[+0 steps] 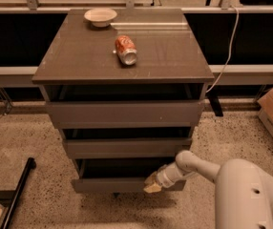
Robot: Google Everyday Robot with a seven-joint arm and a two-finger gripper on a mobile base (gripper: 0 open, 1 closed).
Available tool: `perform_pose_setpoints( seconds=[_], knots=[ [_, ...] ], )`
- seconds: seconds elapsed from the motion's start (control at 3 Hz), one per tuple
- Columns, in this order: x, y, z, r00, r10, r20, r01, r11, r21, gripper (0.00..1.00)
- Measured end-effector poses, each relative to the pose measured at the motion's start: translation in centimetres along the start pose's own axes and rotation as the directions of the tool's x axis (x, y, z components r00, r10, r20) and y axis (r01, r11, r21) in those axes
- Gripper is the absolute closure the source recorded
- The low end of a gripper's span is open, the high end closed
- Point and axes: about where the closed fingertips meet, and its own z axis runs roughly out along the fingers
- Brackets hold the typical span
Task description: Open bottom drawer
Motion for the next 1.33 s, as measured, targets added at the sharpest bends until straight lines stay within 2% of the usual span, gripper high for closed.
perform_pose_setpoints(
  seconds=[0.33,0.67,1.0,1.33],
  knots=[
    [-1.1,5.0,-1.1,1.000,0.026,-0.013,-0.026,0.9983,-0.052,0.86],
    [-1.7,8.7,-1.7,0.997,0.069,-0.026,-0.070,0.9942,-0.081,1.00],
    [-1.7,9.6,-1.4,0.997,0.073,-0.032,-0.075,0.9926,-0.096,0.85],
    [-1.9,7.7,-0.9,0.996,0.058,-0.073,-0.063,0.9962,-0.061,0.62]
  ],
)
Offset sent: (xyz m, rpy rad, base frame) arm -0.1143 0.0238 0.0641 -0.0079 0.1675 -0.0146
